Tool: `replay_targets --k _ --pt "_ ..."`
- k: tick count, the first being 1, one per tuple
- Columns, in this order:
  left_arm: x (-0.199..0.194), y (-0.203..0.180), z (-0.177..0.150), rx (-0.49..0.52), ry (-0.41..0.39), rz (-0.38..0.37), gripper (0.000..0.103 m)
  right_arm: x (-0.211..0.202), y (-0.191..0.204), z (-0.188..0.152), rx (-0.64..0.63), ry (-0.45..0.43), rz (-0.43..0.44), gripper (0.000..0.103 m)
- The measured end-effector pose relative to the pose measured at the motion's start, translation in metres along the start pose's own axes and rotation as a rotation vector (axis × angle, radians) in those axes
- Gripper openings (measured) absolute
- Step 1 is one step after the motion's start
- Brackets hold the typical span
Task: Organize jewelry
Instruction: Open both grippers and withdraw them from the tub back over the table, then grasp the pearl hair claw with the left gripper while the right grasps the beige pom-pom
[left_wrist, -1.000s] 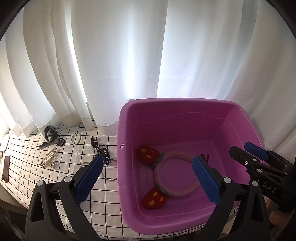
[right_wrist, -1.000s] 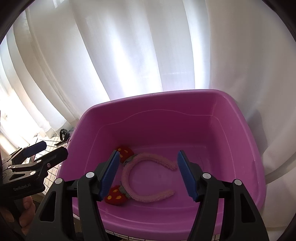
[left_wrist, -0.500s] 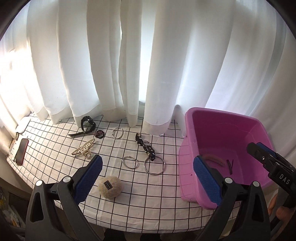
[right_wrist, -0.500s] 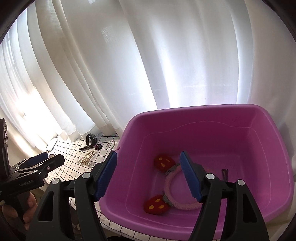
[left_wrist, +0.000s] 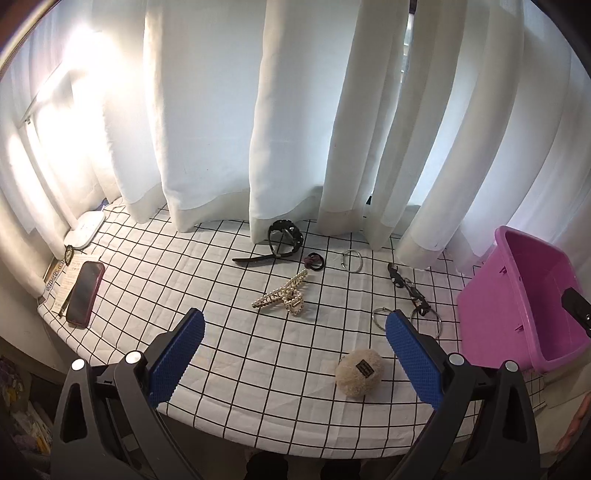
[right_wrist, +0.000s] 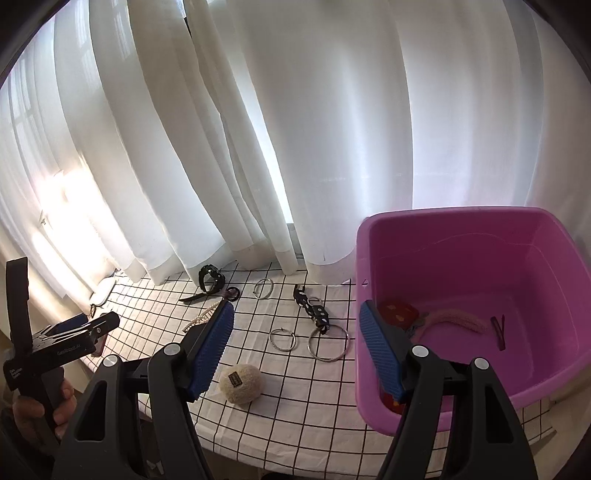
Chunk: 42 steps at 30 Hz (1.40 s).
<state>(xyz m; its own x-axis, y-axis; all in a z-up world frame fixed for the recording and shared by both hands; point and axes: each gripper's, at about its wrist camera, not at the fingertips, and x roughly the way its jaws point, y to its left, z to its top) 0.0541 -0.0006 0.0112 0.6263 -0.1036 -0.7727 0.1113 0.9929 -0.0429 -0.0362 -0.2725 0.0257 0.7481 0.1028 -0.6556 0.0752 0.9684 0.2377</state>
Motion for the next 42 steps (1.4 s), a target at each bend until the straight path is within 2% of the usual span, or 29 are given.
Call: replay_targets --k 7,11,15,18,22,26,28,37,42 --pt "0.032 0.054 -0.001 0.060 0.059 -0.027 0.097 0.019 0.057 -0.034 0.042 0.024 -0.044 0.067" --pt "0.047 0.069 -0.008 0.096 0.073 -0.042 0.097 0.030 0.068 -0.056 0.090 0.045 -0.060 0.067" --pt "0.058 0.077 -0.013 0.105 0.089 -0.050 0.097 0.051 0.073 -0.074 0.113 0.112 -0.063 0.067" --pt "0.065 0.080 -0.016 0.100 0.090 -0.091 0.097 0.062 0.074 -0.085 0.113 0.148 -0.069 0.067" --pt "0.081 0.080 -0.020 0.088 0.122 -0.058 0.097 0.077 0.072 -0.096 0.099 0.183 -0.057 0.067" --pt "0.097 0.076 -0.027 0.103 0.188 -0.010 0.097 0.092 0.070 -0.100 0.077 0.212 -0.035 0.067" --pt "0.104 0.073 -0.032 0.103 0.208 -0.026 0.097 0.099 0.070 -0.102 0.064 0.218 -0.018 0.067" --pt "0.147 0.067 -0.045 0.085 0.205 0.002 0.097 0.132 0.065 -0.123 0.035 0.240 0.021 0.067" --pt "0.174 0.065 -0.047 0.101 0.188 -0.017 0.097 0.150 0.069 -0.137 0.053 0.220 -0.011 0.067"
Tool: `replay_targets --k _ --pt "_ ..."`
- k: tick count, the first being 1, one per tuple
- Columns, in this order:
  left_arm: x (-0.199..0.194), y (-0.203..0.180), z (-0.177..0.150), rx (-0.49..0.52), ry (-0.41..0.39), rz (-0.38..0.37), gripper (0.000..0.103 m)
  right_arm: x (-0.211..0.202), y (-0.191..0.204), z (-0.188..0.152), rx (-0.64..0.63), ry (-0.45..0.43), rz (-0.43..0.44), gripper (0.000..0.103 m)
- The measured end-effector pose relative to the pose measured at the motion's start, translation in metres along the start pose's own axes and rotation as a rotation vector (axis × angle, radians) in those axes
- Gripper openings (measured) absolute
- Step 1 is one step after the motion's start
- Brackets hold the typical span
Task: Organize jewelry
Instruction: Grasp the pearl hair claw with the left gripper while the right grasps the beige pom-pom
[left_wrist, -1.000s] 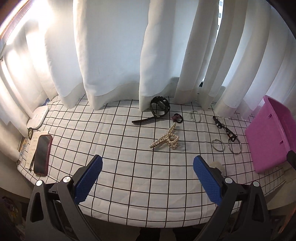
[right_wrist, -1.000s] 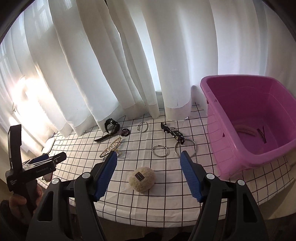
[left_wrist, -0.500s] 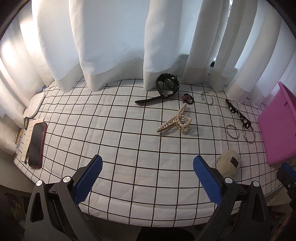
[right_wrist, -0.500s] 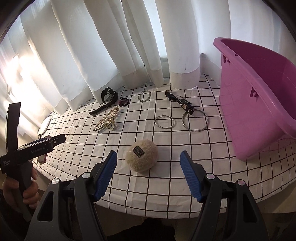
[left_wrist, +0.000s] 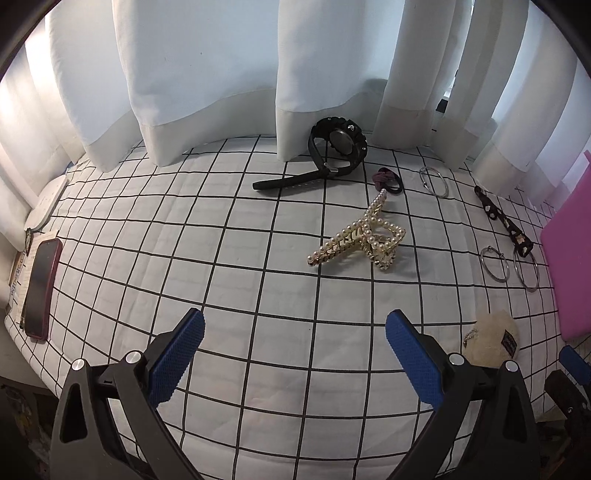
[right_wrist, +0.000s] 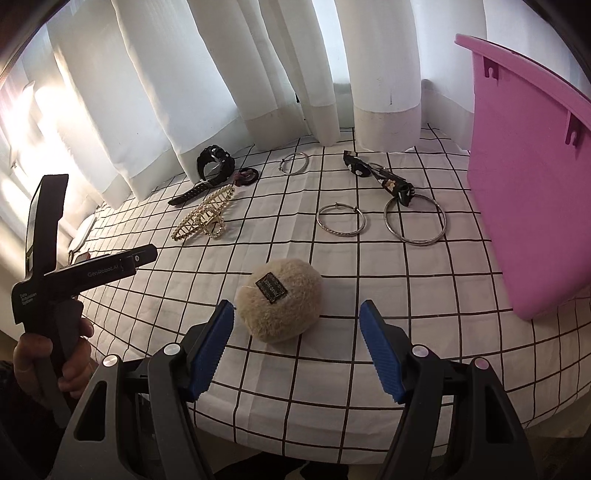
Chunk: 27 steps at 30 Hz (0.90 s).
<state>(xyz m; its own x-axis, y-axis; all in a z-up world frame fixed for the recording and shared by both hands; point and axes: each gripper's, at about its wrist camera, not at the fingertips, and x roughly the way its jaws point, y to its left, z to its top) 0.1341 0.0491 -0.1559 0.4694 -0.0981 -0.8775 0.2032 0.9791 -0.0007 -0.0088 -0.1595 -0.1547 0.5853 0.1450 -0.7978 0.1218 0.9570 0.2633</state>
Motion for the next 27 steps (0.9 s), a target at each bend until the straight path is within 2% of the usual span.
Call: replay_targets --k 11,22,27 --pt "0.037 -0.021 0.007 0.108 -0.064 -0.084 0.097 0.041 0.010 -0.013 0.035 -0.030 -0.028 0.067" --pt "0.053 -0.029 0.011 0.108 -0.097 -0.115 0.097 0.063 0.020 -0.015 -0.010 -0.038 -0.058 0.068" --pt "0.060 -0.032 0.014 0.109 -0.103 -0.113 0.097 0.071 0.022 -0.014 0.003 -0.023 -0.045 0.067"
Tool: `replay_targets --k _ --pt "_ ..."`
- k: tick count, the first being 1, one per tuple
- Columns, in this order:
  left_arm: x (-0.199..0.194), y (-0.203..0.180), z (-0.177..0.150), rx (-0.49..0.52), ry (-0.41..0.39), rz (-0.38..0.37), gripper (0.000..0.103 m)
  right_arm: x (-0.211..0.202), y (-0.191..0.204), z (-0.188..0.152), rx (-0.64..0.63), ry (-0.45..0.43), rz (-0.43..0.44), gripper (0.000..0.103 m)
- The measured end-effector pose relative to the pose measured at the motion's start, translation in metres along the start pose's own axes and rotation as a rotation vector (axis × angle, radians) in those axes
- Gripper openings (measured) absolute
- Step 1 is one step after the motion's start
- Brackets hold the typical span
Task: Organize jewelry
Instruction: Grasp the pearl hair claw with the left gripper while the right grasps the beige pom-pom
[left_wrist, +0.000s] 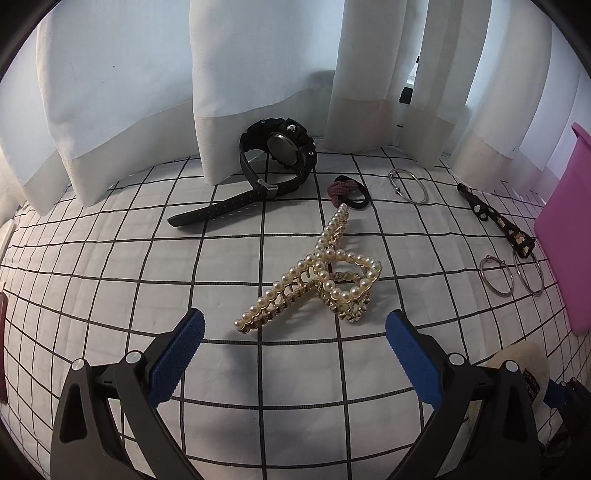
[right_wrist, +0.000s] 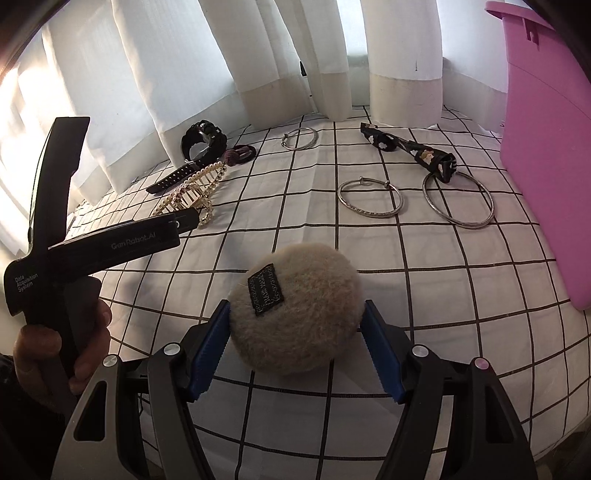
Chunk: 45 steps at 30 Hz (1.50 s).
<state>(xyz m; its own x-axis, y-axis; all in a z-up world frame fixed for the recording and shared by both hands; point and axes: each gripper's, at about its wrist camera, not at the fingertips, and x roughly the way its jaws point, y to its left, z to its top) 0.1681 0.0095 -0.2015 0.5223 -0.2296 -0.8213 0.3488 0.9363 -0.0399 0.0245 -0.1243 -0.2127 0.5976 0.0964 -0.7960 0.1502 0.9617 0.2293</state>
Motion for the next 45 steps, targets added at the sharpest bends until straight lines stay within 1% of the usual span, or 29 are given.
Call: replay_targets --k 9,14,18,24,27,32,34,35,37,38,39,42,45 --pt "0.010 0.000 0.005 -0.015 0.000 0.017 0.097 0.009 0.009 0.003 -0.038 -0.026 -0.031 0.068" --pt "0.020 0.000 0.008 -0.016 0.005 0.022 0.097 0.014 0.006 0.004 -0.035 -0.022 -0.020 0.068" --pt "0.027 -0.002 0.012 -0.023 0.018 0.011 0.097 0.017 0.007 0.006 -0.045 -0.028 -0.025 0.068" --pt "0.034 -0.003 0.017 -0.019 0.019 0.024 0.097 0.020 0.010 0.005 -0.066 -0.047 -0.049 0.068" --pt "0.038 -0.007 0.019 0.000 0.016 0.052 0.098 0.022 0.012 0.005 -0.082 -0.057 -0.066 0.068" --pt "0.041 -0.007 0.020 0.002 0.014 0.045 0.097 0.024 0.014 0.005 -0.106 -0.070 -0.082 0.068" --pt "0.040 -0.006 0.021 0.001 0.012 0.043 0.095 0.024 0.016 0.005 -0.111 -0.077 -0.088 0.067" --pt "0.039 -0.007 0.020 0.003 0.009 0.041 0.092 0.024 0.016 0.004 -0.115 -0.079 -0.086 0.067" --pt "0.035 -0.008 0.017 0.015 -0.004 0.033 0.083 0.023 0.017 0.004 -0.121 -0.083 -0.085 0.067" --pt "0.032 -0.009 0.015 0.024 -0.009 0.027 0.076 0.023 0.017 0.003 -0.123 -0.085 -0.082 0.066" --pt "0.029 -0.011 0.014 0.031 -0.014 0.019 0.069 0.023 0.017 0.003 -0.123 -0.087 -0.076 0.062" --pt "0.026 -0.011 0.011 0.037 -0.018 0.013 0.068 0.021 0.016 0.003 -0.117 -0.091 -0.061 0.059" --pt "0.020 -0.010 0.006 0.031 -0.021 0.009 0.068 0.019 0.016 0.003 -0.111 -0.096 -0.047 0.057"
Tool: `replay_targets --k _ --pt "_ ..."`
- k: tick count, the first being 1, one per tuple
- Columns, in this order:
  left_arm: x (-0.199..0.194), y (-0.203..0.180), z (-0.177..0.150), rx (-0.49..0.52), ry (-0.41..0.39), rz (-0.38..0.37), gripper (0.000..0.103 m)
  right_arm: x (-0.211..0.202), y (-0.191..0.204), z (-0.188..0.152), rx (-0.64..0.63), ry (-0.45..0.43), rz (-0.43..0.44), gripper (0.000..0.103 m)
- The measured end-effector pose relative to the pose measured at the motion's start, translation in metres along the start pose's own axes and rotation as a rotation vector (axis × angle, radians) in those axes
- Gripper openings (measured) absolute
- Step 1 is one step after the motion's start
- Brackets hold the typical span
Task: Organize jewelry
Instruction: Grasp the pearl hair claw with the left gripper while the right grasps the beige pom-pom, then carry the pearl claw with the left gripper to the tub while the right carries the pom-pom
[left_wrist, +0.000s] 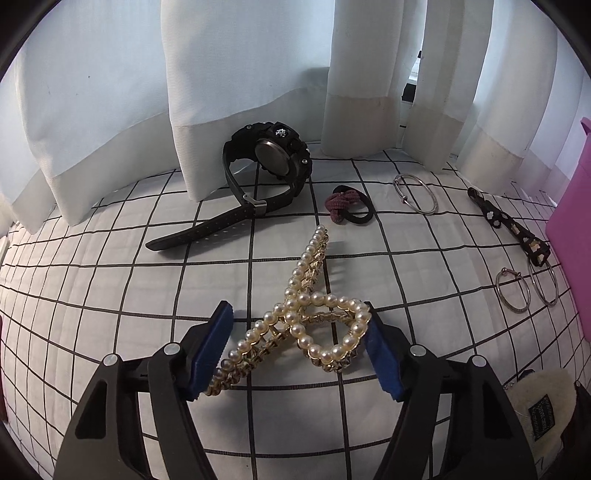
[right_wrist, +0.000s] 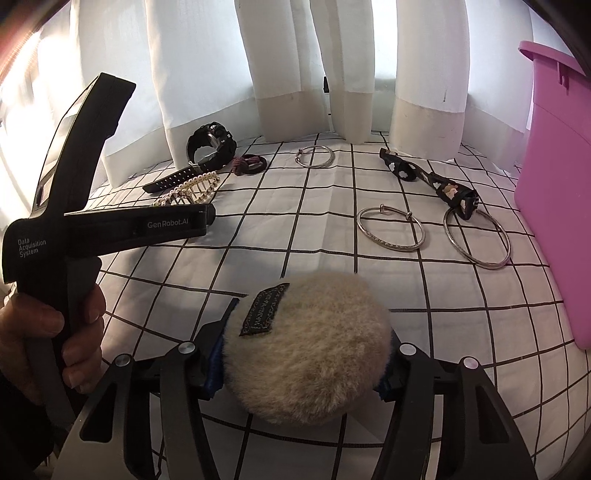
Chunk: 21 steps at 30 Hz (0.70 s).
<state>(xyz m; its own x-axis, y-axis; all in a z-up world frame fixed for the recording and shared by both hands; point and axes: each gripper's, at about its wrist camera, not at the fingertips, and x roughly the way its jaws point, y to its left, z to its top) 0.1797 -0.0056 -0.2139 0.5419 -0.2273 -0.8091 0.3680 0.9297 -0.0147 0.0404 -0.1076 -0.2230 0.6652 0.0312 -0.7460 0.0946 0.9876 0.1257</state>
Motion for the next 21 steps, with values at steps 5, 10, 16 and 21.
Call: replay_targets --k 5,10,16,21 --pt "-0.008 0.011 -0.003 -0.015 0.000 -0.011 0.067 -0.005 0.005 -0.001 -0.007 -0.013 0.012 0.057" --pt "-0.022 0.022 -0.008 -0.024 -0.004 -0.008 0.067 -0.011 0.006 0.000 0.005 -0.018 0.027 0.057" --pt "-0.035 0.027 -0.007 -0.034 -0.001 -0.026 0.067 -0.020 0.002 0.001 0.018 -0.019 0.019 0.057" --pt "-0.043 0.030 0.000 -0.050 -0.001 -0.048 0.066 -0.023 -0.001 0.004 0.028 -0.015 0.017 0.057"
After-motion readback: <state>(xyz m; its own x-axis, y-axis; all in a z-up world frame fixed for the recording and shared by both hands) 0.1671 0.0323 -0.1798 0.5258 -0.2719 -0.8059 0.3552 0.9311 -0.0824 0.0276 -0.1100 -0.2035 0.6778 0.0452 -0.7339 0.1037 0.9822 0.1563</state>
